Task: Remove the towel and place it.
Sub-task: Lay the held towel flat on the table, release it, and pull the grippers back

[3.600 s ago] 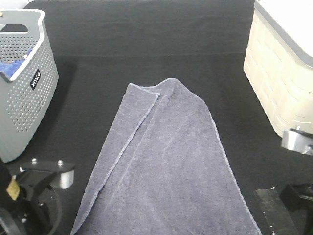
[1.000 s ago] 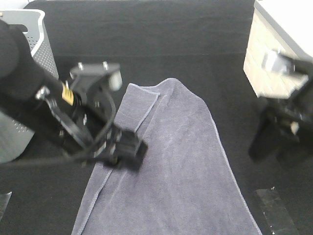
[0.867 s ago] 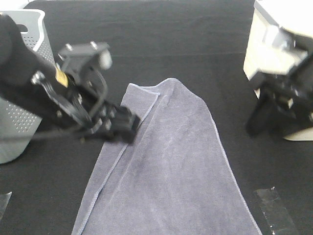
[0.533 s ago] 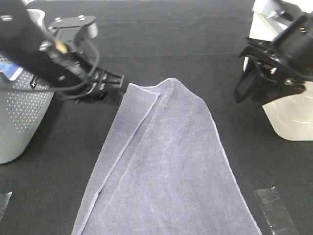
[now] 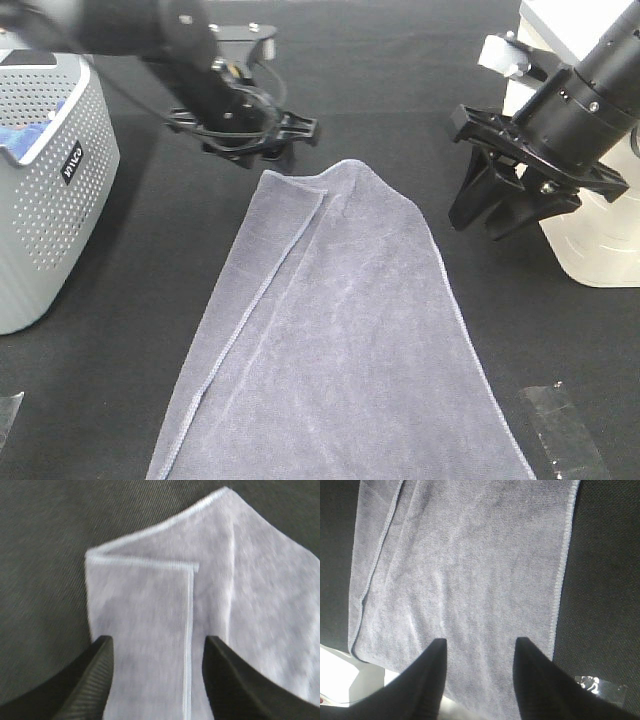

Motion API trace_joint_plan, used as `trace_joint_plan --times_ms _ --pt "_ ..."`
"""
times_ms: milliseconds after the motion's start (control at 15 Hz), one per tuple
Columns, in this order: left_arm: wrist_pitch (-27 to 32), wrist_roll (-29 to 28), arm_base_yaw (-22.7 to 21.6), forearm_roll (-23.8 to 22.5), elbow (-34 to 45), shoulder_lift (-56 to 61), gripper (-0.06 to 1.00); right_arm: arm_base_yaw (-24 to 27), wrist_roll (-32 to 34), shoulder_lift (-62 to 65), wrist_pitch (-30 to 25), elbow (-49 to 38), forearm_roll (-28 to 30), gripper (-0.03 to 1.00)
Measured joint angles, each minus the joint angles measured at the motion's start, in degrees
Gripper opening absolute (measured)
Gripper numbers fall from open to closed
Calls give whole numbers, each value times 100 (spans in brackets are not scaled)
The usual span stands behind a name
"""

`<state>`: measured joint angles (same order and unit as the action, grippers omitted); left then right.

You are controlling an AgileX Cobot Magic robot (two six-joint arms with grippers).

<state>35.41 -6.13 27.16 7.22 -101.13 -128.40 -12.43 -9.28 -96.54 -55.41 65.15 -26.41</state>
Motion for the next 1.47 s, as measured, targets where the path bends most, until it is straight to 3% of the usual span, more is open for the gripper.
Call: trace_joint_plan --times_ms 267,533,1467 --pt "785 103 0 29 -1507 -1129 45 0 -46 0 0 0 0 41" --pt "963 195 0 218 -2108 -1530 45 0 -46 0 0 0 0 41" --pt "940 401 0 390 -2487 -2108 42 0 -46 0 0 0 6 41"
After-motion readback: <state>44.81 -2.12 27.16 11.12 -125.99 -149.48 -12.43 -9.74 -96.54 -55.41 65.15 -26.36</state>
